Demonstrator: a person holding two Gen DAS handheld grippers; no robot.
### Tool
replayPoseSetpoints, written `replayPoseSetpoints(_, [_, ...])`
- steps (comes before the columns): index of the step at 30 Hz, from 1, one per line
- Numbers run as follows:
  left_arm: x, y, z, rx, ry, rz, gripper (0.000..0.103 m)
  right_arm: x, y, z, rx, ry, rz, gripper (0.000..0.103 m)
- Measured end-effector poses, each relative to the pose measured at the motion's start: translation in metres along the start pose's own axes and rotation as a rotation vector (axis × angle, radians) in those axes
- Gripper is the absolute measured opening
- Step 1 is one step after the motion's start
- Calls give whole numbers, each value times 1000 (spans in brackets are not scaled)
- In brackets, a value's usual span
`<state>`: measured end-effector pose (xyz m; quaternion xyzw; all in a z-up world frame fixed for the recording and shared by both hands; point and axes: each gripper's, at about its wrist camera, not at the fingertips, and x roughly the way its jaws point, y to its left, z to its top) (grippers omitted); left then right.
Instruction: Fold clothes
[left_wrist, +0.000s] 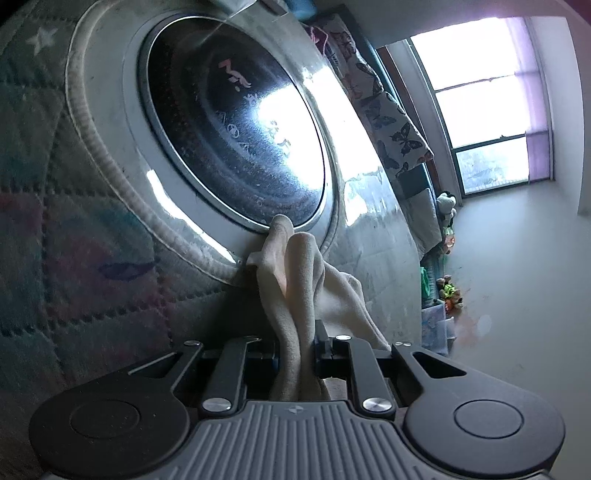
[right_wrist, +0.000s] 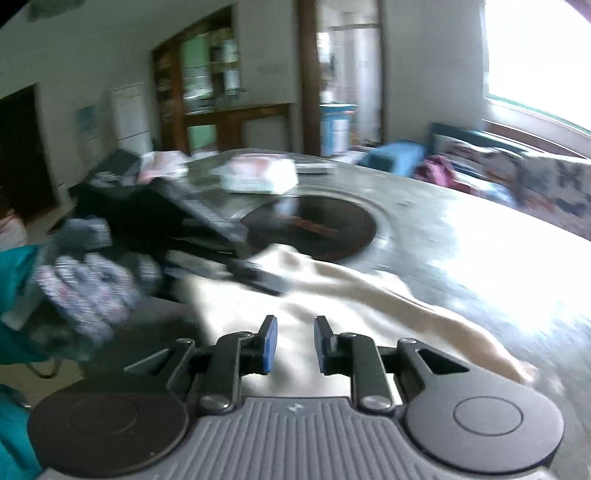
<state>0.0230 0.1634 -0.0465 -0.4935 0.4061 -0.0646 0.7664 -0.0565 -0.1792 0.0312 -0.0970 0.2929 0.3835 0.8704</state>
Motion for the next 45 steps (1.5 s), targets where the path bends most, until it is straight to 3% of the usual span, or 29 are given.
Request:
replayPoseSetpoints(6, [0, -9, -5, 68, -17, 31, 17, -13, -57, -20, 166, 12, -211, 23])
replayPoseSetpoints(11, [2, -18, -9, 122, -28, 60, 17, -13, -91, -38, 284, 12, -298, 33])
replayPoseSetpoints(15, [1, -22, -11, 155, -34, 79, 17, -14, -103, -48, 336, 6, -305, 43])
replayPoseSetpoints(22, [0, -26, -14, 198, -45, 105, 17, -14, -116, -53, 439, -23, -255, 44])
replayPoseSetpoints(29, [4, -35, -14, 241, -55, 122, 17, -21, -114, -55, 472, -58, -224, 12])
replayPoseSetpoints(35, [-1, -54, -17, 339, -70, 123, 16, -29, -112, -55, 496, -96, -203, 10])
replayPoseSetpoints(45, [21, -106, -35, 478, -34, 71, 15, -74, -117, -45, 468, -191, -288, 9])
